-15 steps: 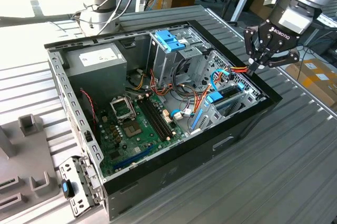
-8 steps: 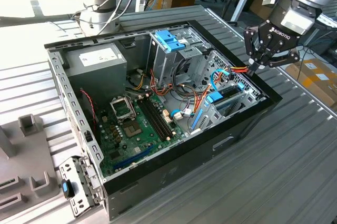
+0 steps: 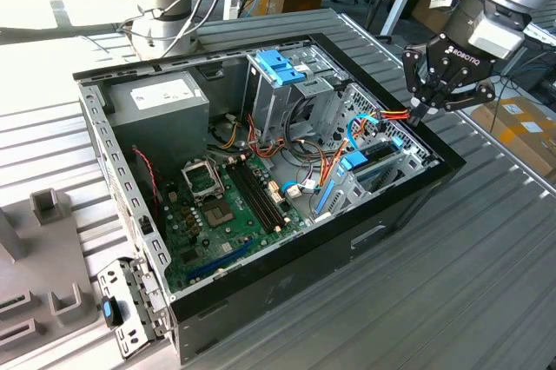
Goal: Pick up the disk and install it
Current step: 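Insert the first disk wire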
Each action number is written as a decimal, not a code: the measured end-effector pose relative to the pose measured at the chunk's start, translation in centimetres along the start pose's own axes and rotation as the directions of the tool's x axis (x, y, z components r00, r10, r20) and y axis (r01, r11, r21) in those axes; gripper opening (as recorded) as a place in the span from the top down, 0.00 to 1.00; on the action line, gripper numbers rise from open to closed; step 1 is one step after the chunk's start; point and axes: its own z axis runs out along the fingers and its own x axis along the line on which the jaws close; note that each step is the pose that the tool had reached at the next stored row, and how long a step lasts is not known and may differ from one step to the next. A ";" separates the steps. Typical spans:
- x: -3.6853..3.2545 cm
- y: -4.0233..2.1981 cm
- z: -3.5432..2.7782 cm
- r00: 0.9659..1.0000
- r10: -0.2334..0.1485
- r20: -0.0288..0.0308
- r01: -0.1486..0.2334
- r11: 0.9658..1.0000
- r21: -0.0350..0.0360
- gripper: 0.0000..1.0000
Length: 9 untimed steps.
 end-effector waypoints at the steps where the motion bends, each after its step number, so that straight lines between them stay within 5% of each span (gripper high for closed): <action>1: 0.00 0.00 0.00 1.000 -0.006 0.000 0.006 1.000 0.000 0.89; 9: 0.02 -0.03 0.00 0.997 -0.076 -0.005 0.076 0.997 -0.004 0.89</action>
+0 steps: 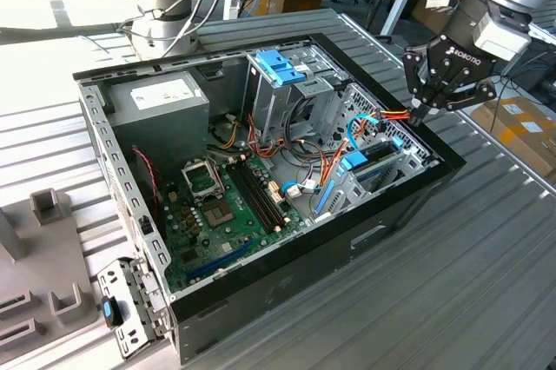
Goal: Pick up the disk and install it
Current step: 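Insert the first disk wire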
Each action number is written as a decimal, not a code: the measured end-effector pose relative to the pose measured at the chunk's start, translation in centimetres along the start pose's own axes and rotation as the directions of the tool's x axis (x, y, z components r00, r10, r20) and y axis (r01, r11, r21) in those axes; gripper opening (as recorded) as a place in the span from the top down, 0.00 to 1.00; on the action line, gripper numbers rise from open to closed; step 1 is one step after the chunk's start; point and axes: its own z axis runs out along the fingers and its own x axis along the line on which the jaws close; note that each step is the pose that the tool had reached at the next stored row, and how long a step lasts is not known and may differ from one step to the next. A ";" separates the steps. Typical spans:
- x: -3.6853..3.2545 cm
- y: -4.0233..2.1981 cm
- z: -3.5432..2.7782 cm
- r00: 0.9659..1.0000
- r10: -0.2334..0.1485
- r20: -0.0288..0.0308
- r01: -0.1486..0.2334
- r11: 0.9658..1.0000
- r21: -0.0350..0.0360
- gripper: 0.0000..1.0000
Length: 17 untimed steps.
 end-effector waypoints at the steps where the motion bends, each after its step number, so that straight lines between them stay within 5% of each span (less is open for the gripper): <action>1: 0.00 0.00 0.00 1.000 -0.007 0.000 0.007 1.000 0.000 0.89; 9: 0.01 -0.02 -0.01 0.998 -0.061 -0.004 0.061 0.998 -0.003 0.89; 17: 0.03 -0.05 -0.01 0.992 -0.125 -0.008 0.125 0.992 -0.006 0.89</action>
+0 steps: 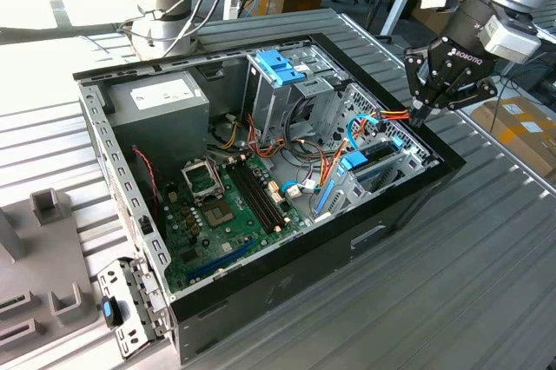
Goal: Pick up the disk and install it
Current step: 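Insert the first disk wire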
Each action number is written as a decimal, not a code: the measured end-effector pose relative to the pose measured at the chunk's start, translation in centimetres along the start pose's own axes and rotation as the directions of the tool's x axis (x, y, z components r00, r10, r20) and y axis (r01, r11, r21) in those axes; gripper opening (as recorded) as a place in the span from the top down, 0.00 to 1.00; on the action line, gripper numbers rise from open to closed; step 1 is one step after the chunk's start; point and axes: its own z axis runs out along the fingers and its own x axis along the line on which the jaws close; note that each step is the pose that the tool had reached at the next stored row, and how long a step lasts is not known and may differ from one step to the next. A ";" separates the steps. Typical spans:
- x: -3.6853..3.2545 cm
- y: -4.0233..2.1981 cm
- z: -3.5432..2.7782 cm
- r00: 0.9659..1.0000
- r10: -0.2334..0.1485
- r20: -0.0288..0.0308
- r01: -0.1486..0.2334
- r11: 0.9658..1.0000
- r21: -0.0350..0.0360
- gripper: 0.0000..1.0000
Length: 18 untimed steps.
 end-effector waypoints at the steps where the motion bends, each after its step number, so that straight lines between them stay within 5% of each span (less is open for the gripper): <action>1: 0.01 -0.01 0.00 1.000 -0.007 0.000 0.007 1.000 0.000 0.89; 7: 0.10 -0.12 -0.02 0.998 -0.069 -0.004 0.069 0.998 -0.003 0.89; 18: 0.52 -1.11 -0.09 0.995 -0.098 -0.005 0.098 0.995 -0.003 0.89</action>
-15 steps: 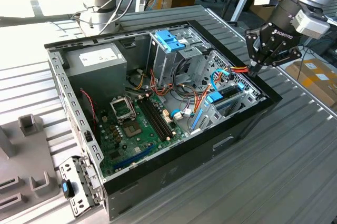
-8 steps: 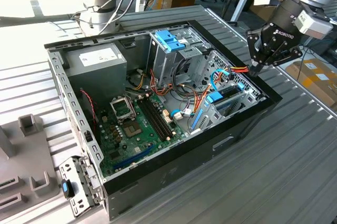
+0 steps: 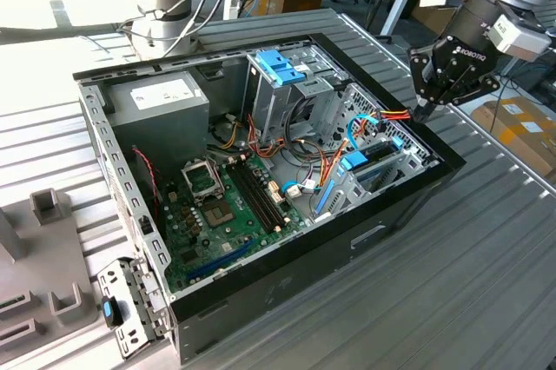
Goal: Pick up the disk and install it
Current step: 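Insert the first disk wire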
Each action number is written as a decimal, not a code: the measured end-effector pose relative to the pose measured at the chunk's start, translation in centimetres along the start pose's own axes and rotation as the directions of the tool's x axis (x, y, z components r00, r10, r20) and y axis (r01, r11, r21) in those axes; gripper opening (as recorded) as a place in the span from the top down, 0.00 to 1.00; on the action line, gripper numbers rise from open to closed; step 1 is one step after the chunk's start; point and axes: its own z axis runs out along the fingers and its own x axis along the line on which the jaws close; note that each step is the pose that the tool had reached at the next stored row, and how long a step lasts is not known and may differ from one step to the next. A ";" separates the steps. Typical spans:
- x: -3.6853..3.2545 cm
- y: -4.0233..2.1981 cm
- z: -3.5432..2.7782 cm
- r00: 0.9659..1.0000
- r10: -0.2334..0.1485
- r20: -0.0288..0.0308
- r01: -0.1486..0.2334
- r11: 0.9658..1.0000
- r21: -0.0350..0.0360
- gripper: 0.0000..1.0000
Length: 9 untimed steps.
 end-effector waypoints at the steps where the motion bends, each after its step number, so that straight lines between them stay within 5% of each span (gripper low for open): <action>1: 0.00 0.00 0.00 1.000 0.000 0.000 0.000 1.000 0.000 0.89; 5: 0.01 -0.02 0.00 1.000 0.000 0.001 0.000 1.000 0.004 0.89; 8: 0.01 -0.02 0.04 1.000 -0.001 -0.003 0.001 1.000 0.019 0.89; 9: 0.01 -0.02 0.07 1.000 -0.001 -0.013 0.001 1.000 0.030 0.89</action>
